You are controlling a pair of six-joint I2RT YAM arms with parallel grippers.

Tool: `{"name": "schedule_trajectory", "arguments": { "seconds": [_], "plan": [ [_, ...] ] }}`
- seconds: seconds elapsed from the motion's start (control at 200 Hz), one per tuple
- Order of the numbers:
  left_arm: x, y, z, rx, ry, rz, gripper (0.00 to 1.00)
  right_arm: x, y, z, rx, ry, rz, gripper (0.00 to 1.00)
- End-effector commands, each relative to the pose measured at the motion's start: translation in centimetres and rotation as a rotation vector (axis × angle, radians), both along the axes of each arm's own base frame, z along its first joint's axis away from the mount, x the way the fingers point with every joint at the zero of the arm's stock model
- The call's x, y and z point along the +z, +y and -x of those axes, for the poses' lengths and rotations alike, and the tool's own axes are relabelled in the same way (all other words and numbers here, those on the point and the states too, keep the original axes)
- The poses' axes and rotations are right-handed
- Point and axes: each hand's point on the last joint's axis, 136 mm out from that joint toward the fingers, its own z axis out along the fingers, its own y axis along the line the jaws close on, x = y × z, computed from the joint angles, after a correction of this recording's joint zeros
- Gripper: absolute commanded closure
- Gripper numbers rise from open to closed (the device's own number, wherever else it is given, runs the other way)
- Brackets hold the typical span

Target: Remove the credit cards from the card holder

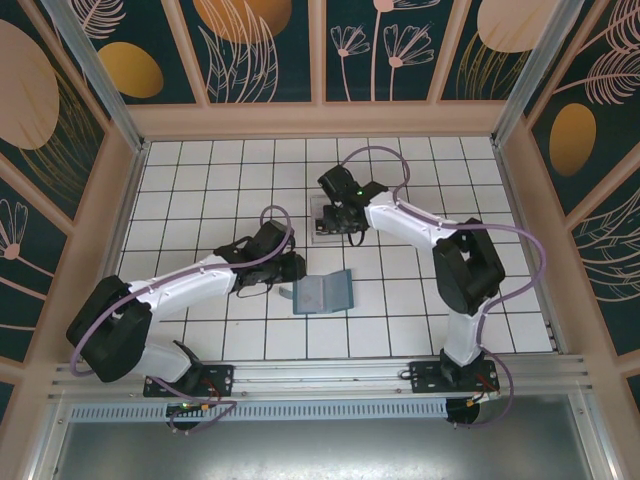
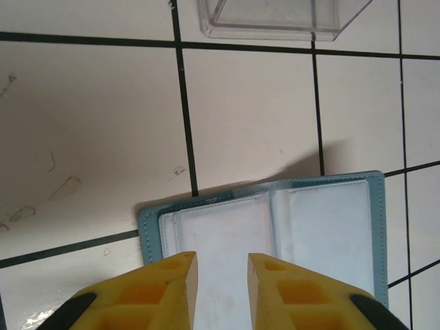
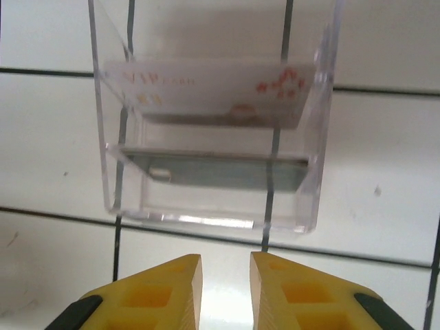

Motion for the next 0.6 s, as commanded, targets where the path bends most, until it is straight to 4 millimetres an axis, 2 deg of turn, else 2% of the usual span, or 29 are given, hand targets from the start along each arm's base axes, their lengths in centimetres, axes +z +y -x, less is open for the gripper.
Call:
{"name": "schedule_trajectory", "arguments": {
  "seconds": [0.0, 0.175, 0.455, 0.596],
  "plan": [
    [1.2, 0.1, -1.5, 0.009, -0.033, 0.036, 0.73, 2.1, 1.1, 2.3, -0.035, 0.02, -0.117, 0.73],
    [1.5, 1.4, -2.7, 0.044, -0.02, 0.092, 0.73, 1.4, 0.8, 5.7, -0.006, 0.072, -0.106, 0.73],
    [1.7, 4.4, -4.1, 0.084, -0.031, 0.065, 0.72, 0.5, 3.4, 11.9, 0.078, 0.184, -0.167, 0.72],
    [1.6, 5.6, -4.6, 0.105, -0.019, 0.059, 0.72, -0.3, 5.0, 14.0, 0.1, 0.221, -0.213, 0.72]
  ]
}}
